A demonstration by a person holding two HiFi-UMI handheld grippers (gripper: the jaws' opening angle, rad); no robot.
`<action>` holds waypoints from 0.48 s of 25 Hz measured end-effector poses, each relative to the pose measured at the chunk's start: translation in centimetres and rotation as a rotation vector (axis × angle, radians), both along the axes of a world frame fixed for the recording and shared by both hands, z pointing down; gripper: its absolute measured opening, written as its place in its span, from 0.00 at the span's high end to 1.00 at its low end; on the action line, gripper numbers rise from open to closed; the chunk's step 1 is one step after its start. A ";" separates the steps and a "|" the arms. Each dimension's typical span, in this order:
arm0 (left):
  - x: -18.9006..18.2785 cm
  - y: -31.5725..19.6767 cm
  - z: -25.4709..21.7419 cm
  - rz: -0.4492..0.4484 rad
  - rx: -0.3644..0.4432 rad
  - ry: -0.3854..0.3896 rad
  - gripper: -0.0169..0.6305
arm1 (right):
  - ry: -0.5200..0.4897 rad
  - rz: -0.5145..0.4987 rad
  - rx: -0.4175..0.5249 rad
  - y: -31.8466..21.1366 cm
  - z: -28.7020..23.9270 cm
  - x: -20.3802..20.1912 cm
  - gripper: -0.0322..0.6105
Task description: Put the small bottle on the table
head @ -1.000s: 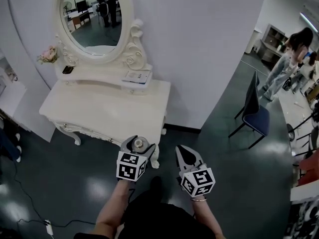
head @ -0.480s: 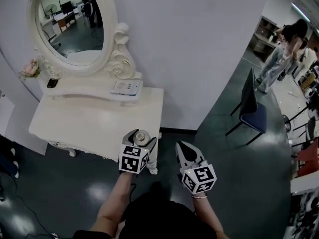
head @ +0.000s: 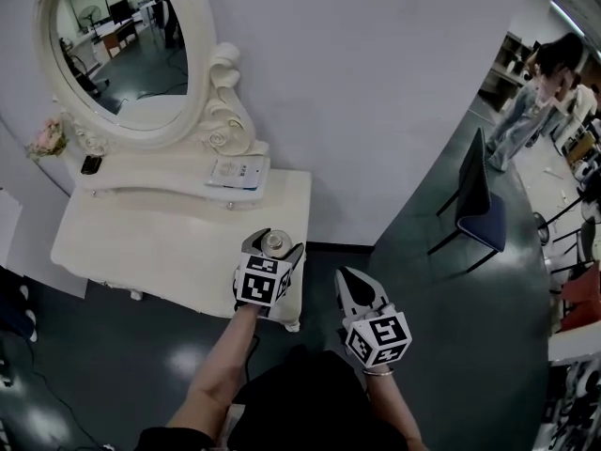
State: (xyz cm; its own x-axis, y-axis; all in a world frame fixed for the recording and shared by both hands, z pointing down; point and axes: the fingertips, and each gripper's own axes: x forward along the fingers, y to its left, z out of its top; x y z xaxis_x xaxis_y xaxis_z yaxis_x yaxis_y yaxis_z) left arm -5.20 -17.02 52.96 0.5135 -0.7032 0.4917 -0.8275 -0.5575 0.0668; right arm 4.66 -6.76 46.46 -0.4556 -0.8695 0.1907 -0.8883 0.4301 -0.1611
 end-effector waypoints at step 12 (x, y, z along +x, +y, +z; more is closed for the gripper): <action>1.8 -8.1 1.3 -0.032 0.006 -0.019 0.45 | -0.003 0.000 -0.019 -4.3 0.5 1.2 0.94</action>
State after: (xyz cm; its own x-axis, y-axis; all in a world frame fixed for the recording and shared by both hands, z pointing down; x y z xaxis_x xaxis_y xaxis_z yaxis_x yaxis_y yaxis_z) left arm -3.41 -25.08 54.29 0.4812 -0.7222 0.4969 -0.8459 -0.5312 0.0471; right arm 5.90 -11.02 46.97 -0.4560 -0.8658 0.2059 -0.8879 0.4268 -0.1718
